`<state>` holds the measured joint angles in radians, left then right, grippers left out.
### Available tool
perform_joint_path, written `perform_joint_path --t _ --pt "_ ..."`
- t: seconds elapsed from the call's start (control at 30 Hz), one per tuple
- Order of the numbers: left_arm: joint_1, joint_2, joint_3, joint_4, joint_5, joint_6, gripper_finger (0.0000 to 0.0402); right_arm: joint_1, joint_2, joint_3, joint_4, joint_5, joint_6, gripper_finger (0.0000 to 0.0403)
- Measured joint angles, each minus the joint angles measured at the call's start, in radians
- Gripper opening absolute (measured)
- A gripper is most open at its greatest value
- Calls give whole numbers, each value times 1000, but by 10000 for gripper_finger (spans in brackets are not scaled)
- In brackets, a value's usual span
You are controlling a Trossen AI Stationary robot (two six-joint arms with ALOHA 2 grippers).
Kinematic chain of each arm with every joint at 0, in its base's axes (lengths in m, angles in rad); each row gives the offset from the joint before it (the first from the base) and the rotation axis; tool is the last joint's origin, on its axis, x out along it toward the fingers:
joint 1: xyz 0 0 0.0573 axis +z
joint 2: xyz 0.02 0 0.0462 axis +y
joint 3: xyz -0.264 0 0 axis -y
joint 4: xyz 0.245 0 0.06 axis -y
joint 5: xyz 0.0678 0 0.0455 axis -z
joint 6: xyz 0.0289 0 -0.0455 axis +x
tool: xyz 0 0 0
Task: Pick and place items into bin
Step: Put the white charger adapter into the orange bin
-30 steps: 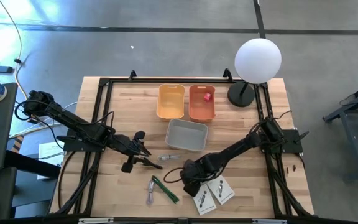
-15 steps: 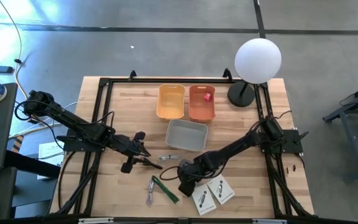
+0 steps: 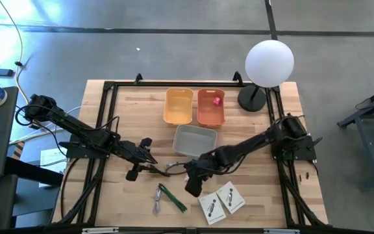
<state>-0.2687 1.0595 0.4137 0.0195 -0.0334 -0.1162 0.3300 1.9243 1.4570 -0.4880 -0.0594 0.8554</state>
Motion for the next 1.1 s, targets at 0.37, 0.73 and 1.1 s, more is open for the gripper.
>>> perform_joint_path --t 0.37,0.73,1.1 --pt "0 0 0 0 -1 1 150 -68 -98 0 104 -3 -134 192" --pt "0 0 0 -1 -4 3 150 -156 -152 0 135 -20 -270 187" --pt "0 0 0 -8 -4 -18 150 -284 -180 0 110 -73 -392 181"
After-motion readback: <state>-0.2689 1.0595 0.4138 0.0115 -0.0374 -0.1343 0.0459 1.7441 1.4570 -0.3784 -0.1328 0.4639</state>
